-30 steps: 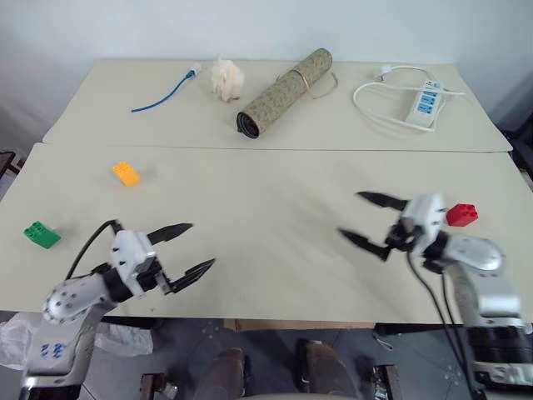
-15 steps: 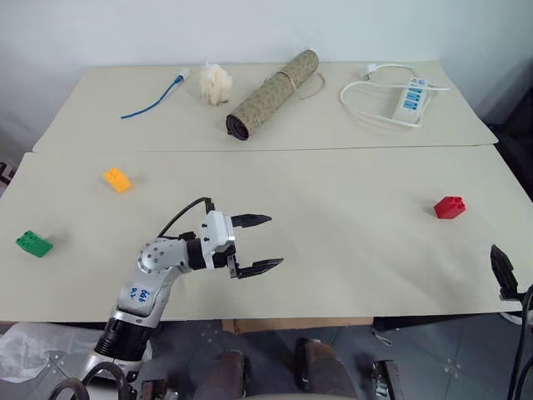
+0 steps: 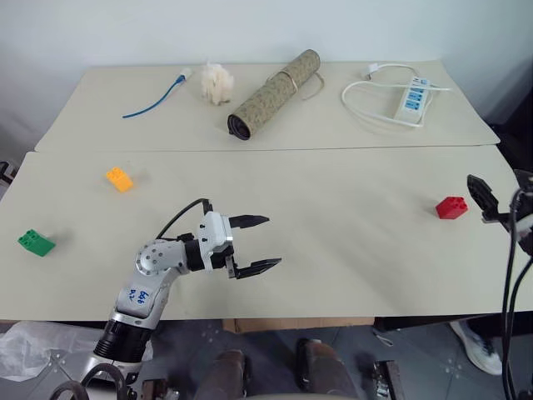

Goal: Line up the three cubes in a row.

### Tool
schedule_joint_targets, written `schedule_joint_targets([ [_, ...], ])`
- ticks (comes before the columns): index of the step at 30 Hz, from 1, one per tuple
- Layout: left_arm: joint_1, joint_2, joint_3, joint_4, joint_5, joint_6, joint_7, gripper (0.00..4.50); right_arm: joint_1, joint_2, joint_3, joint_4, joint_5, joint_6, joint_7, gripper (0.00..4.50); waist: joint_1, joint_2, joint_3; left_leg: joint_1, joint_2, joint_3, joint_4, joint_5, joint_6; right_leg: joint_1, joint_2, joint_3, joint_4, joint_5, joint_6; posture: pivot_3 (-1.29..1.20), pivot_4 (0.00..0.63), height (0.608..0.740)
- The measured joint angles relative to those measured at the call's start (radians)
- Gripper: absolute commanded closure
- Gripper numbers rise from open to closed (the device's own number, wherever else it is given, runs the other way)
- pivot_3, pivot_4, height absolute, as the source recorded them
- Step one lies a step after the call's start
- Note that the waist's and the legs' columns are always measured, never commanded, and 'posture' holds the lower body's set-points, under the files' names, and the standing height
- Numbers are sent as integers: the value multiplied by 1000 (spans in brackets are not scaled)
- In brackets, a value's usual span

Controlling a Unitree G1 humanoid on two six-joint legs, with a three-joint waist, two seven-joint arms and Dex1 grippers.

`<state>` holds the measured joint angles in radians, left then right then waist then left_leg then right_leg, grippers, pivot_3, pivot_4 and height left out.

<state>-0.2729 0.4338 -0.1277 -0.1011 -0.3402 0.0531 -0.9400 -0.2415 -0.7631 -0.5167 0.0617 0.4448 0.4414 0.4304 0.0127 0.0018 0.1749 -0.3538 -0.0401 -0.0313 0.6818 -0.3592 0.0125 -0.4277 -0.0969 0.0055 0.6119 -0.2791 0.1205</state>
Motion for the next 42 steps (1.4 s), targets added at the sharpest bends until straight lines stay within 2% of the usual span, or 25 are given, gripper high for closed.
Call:
schedule_joint_targets([
  [4, 10, 2, 2, -7, 4, 0, 9, 69, -73, -7, 84, 112, -68, 70, -32, 0, 3, 0, 0, -1, -1, 2, 0, -1, 1, -1, 0, 0, -1, 1, 1, 0, 150, 740],
  [11, 13, 5, 2, -10, 7, 0, 20, 69, -85, 16, 118, 116, -81, 159, -62, 0, 9, 0, 0, -1, 0, 2, 0, -1, 1, -1, 0, -1, -1, 1, 1, 0, 150, 740],
  [15, 12, 9, 3, -10, 7, 0, 21, 0, -74, 30, 120, 108, -82, 193, -63, 881, 8, 0, 0, -1, 0, 2, 0, -1, 1, -1, 0, -1, -1, 1, 2, 0, 150, 740],
  [21, 12, 12, 6, -10, 11, -2, 24, 0, -74, 30, 120, 98, -82, 194, -47, 2973, 8, 0, 0, -1, 0, 2, 0, -1, 1, -1, 1, -2, -1, 1, 2, 0, 150, 740],
  [25, 14, 19, 14, -11, 12, -5, 29, 0, -89, 29, 129, 91, -57, 191, 35, 3035, 8, 0, 0, -1, 0, 2, 0, -1, 1, -1, 1, -3, -1, 1, 2, 0, 150, 740],
  [27, 26, 29, 32, -12, 13, -9, 31, 0, -103, 14, 184, 48, -27, 182, 164, 3035, -1, 0, 0, -1, 1, 3, 0, -1, 1, -1, 1, -3, -1, 1, 2, 0, 150, 740],
  [29, 51, 50, 53, -15, 13, -10, 33, 0, -146, -39, 298, -8, -4, 143, 372, 3035, -16, 1, 1, 0, 1, 4, -1, -1, 1, -2, 1, -3, -1, 1, 2, 0, 150, 740],
  [31, 64, 55, 68, -21, 12, -10, 37, 0, -206, -67, 377, -51, 6, 110, 517, 3035, -17, 1, 1, 0, 2, 4, -1, -1, 1, -2, 1, -4, -1, 1, 2, 0, 150, 740],
  [35, 148, 78, 110, -62, 11, -7, 56, 0, -416, -21, 635, -30, -89, 5, 731, 3035, -26, -1, 1, 0, 2, 3, -1, -2, 0, -2, 0, -3, -2, 1, 2, 0, 150, 740],
  [39, 221, 84, 132, -114, 11, 13, 86, 0, -475, 97, 790, 75, -177, -65, 787, 3035, -11, -1, 2, -5, 1, -3, 1, -2, 0, -2, -3, -3, -2, 1, 2, 0, 150, 740],
  [42, 269, 88, 150, -159, 11, 30, 108, 0, -496, 125, 833, 130, -232, -129, 812, 3035, -2, -1, 2, -9, -2, -5, 2, -3, 2, -5, -4, -4, -3, 1, 2, 0, 150, 740],
])
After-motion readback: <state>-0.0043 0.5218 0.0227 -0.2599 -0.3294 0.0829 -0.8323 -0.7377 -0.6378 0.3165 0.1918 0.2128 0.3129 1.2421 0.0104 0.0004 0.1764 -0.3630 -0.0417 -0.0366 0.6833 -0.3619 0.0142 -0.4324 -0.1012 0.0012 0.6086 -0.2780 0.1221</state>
